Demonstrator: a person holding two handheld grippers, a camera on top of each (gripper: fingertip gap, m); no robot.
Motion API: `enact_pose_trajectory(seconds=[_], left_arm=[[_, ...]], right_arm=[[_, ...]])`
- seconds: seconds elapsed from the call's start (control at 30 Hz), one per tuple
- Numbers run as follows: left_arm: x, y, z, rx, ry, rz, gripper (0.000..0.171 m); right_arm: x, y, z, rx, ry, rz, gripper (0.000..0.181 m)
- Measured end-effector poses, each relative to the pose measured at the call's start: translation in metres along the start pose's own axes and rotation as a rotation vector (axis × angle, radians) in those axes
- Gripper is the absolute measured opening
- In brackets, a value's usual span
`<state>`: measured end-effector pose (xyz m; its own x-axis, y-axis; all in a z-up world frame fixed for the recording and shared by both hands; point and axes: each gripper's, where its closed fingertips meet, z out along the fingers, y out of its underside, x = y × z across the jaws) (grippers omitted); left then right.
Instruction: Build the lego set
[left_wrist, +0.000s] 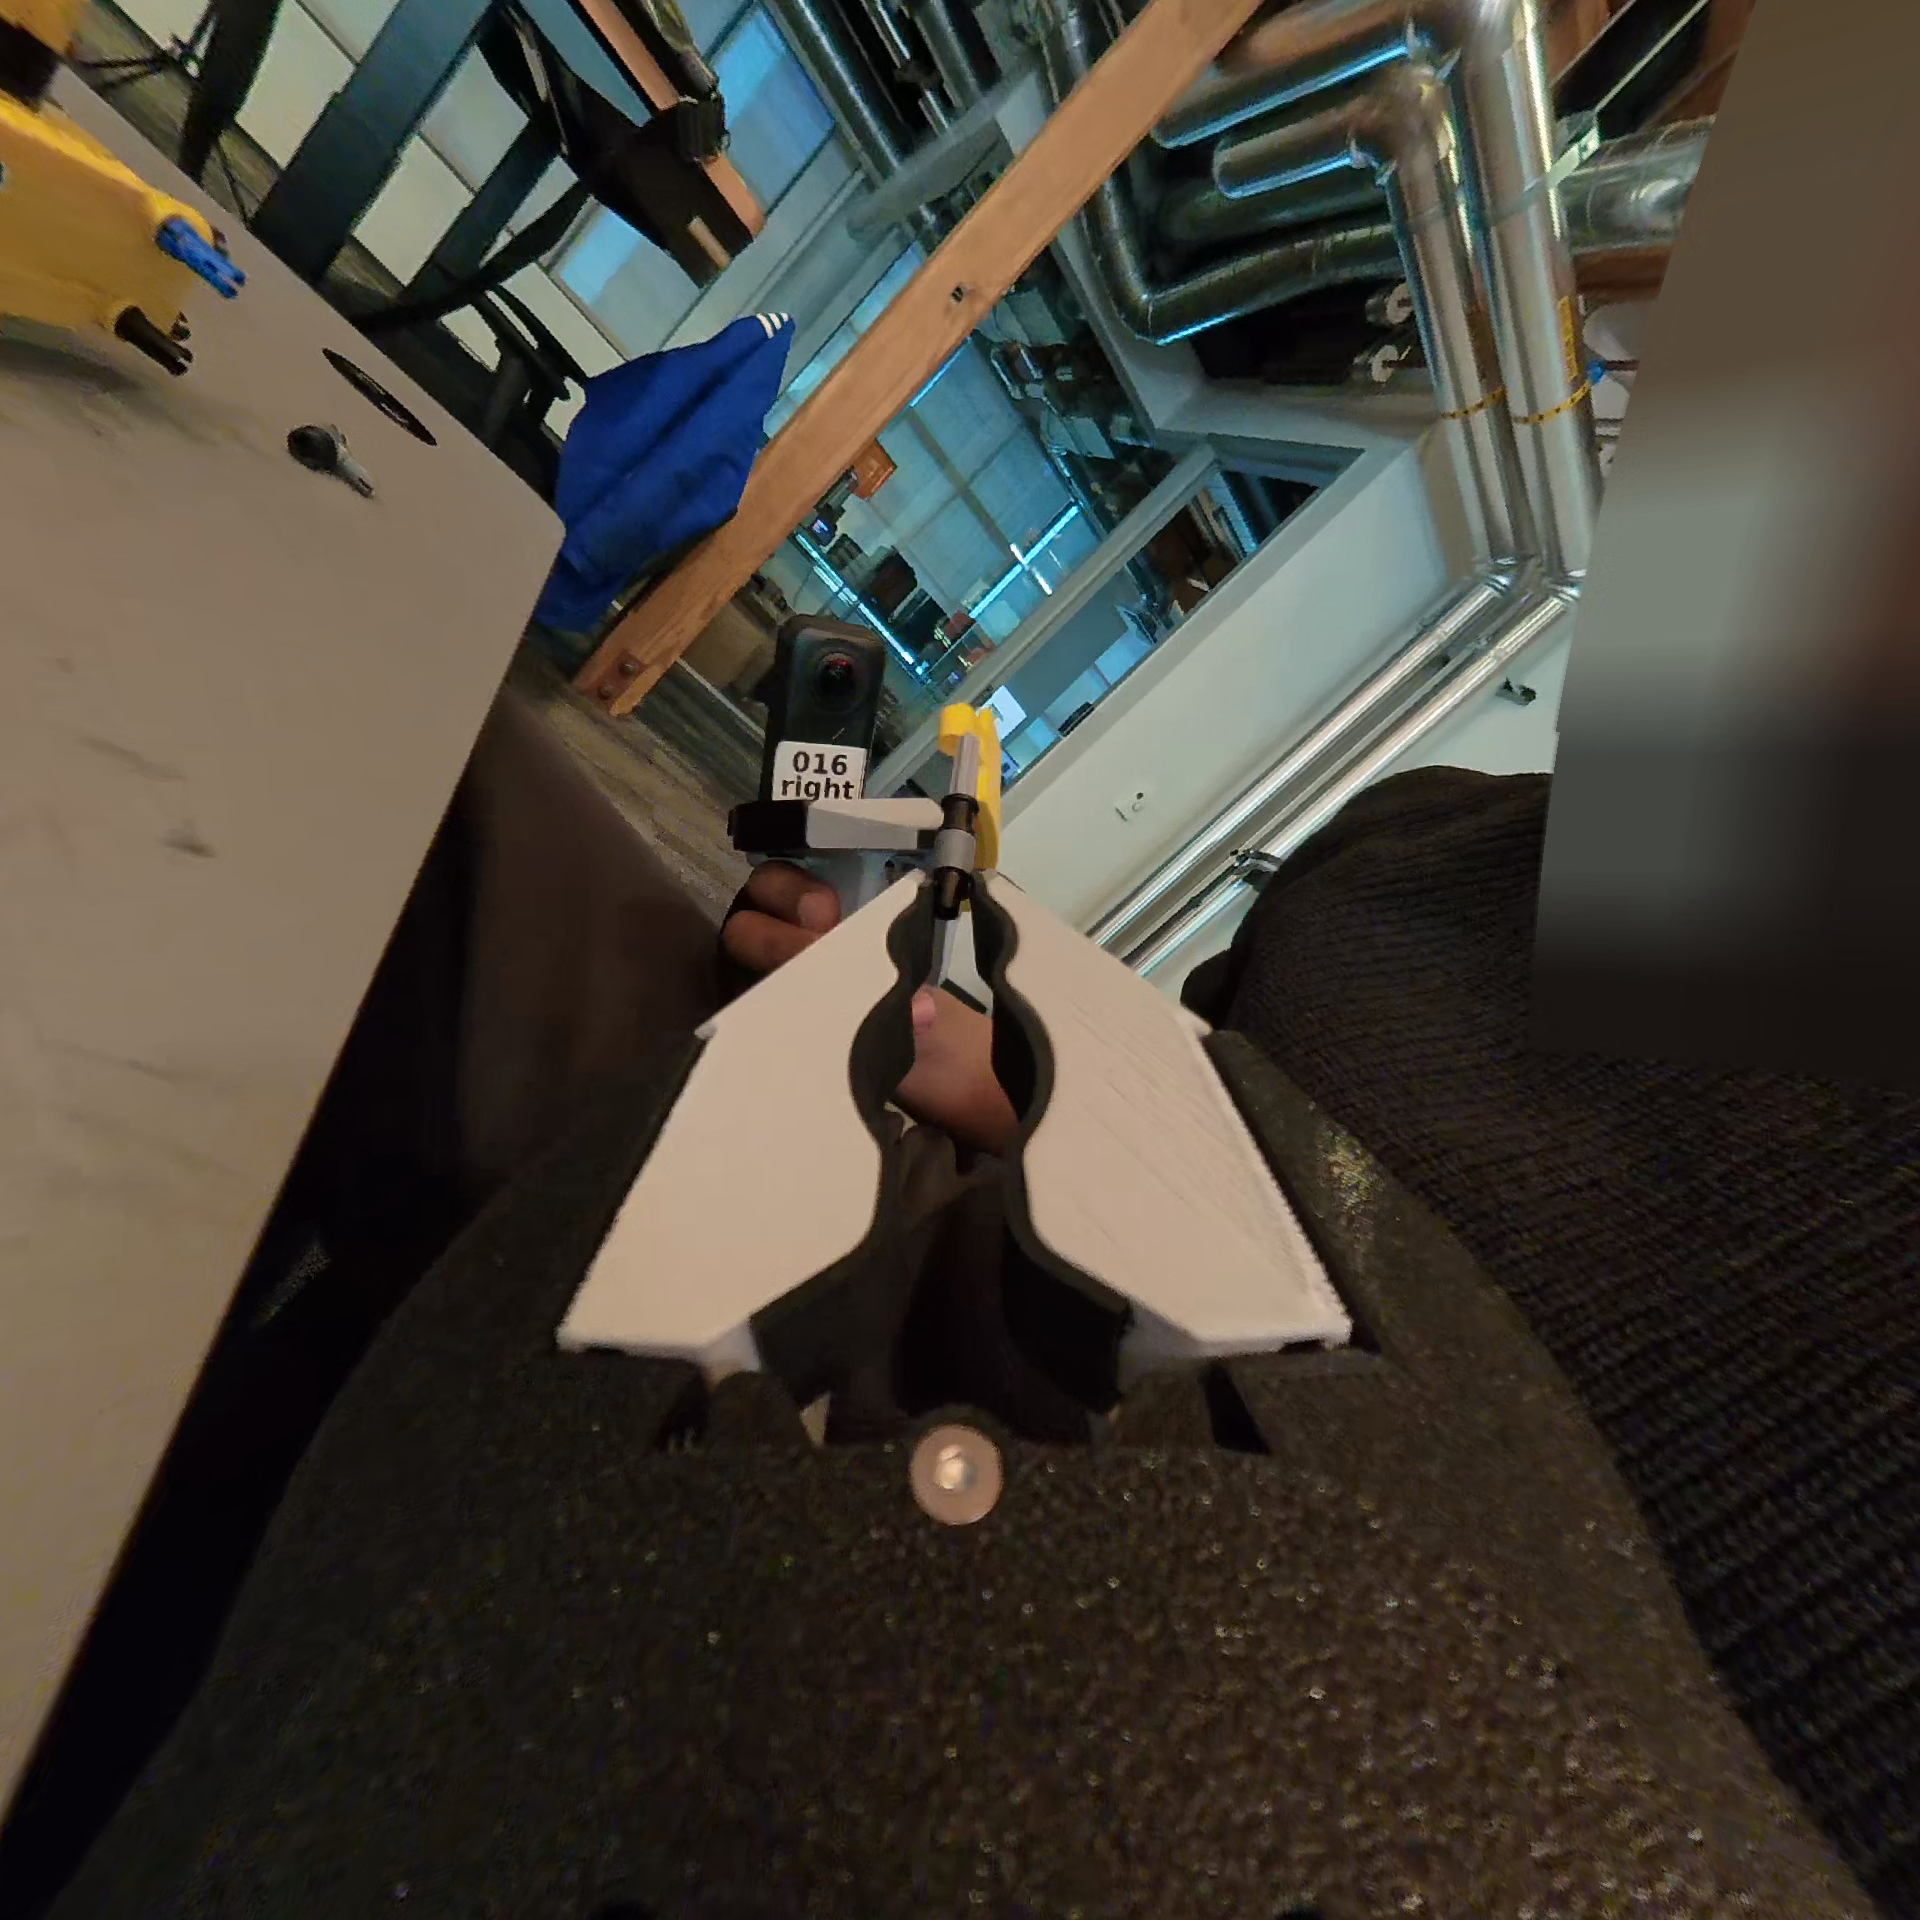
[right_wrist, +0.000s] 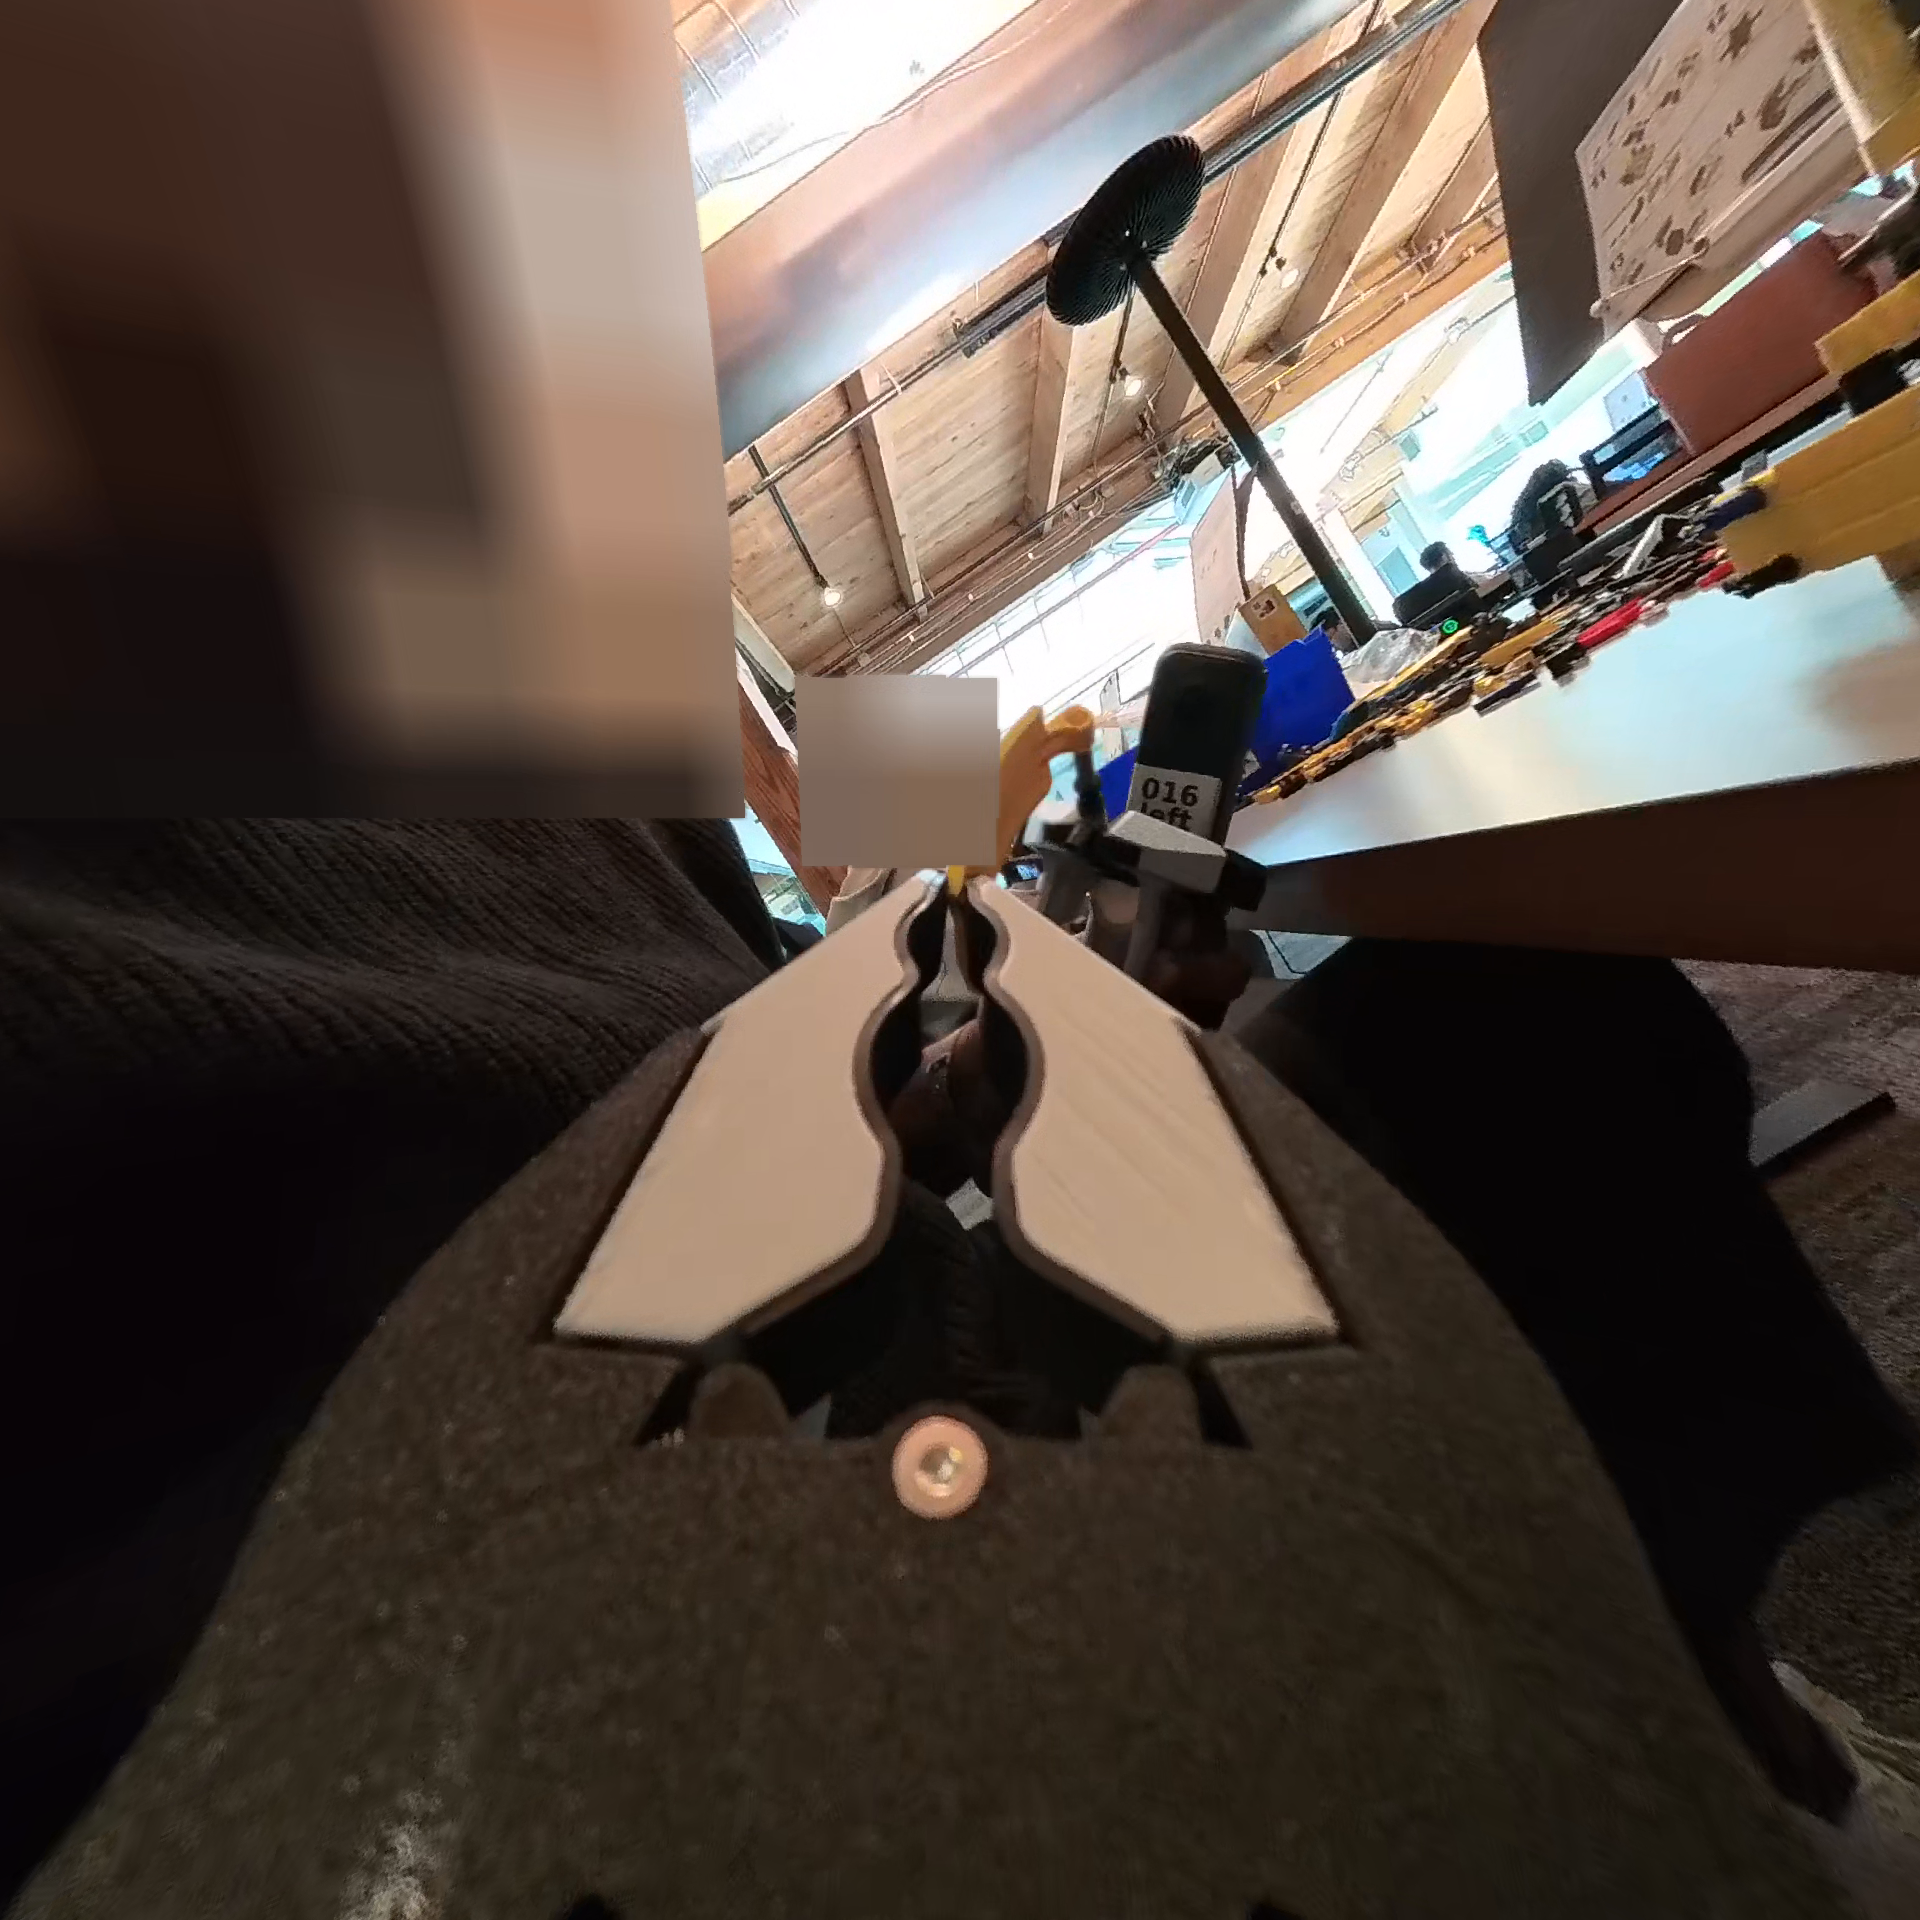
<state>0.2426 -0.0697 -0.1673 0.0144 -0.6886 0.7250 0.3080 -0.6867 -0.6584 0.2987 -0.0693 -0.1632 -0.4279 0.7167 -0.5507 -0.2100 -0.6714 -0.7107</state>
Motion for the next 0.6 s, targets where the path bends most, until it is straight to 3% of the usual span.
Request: enact_pose_trajectory(seconds=[0.6], left_arm=[[0.0021, 0.0053, -0.0009, -0.027, 0.003, 0.001, 0.006]], right_arm=[[-0.0033, 0.0042, 0.005, -0.031, -0.023, 0.014, 0.002]])
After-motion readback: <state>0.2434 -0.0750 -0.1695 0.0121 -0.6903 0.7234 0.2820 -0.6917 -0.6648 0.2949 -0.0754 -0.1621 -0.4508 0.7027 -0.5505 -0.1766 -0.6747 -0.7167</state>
